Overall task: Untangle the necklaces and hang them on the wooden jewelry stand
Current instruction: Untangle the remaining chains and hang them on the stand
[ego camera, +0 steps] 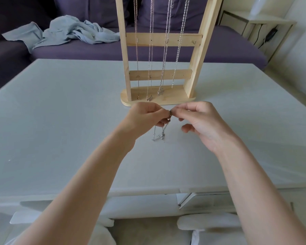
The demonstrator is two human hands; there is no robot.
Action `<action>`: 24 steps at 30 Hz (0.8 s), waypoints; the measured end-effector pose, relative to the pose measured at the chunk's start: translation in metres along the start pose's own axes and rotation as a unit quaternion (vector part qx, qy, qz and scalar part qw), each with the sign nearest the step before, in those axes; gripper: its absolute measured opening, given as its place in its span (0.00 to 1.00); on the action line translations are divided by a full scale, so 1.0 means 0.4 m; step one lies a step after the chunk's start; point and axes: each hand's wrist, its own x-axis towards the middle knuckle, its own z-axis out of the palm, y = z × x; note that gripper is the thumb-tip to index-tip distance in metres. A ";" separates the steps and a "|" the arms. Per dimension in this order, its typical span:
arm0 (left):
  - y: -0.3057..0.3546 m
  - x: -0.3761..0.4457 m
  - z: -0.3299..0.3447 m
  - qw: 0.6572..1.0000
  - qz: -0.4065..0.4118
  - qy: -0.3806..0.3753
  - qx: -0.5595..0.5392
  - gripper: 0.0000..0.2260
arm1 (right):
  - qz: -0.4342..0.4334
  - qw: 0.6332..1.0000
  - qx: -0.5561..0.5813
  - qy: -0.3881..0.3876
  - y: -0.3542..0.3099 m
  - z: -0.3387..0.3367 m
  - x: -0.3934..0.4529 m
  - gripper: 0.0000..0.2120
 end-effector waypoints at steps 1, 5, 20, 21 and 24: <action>0.000 0.002 -0.001 1.000 0.019 0.017 0.007 0.08 | -0.001 1.000 0.002 -0.001 0.000 -0.002 0.001 0.04; -0.004 0.010 -0.010 0.986 0.142 0.054 0.070 0.07 | 0.000 1.000 0.004 -0.007 0.000 -0.004 0.002 0.02; -0.031 0.017 -0.004 0.901 0.333 0.045 0.273 0.18 | 0.002 0.995 -0.089 -0.036 -0.002 -0.012 -0.001 0.06; -0.033 0.017 -0.005 0.903 0.333 0.039 0.269 0.19 | 0.003 0.994 -0.097 -0.042 -0.001 -0.013 0.000 0.06; -0.036 0.014 -0.006 0.911 0.322 0.021 0.257 0.21 | 0.009 0.991 -0.118 -0.060 0.001 -0.016 0.001 0.06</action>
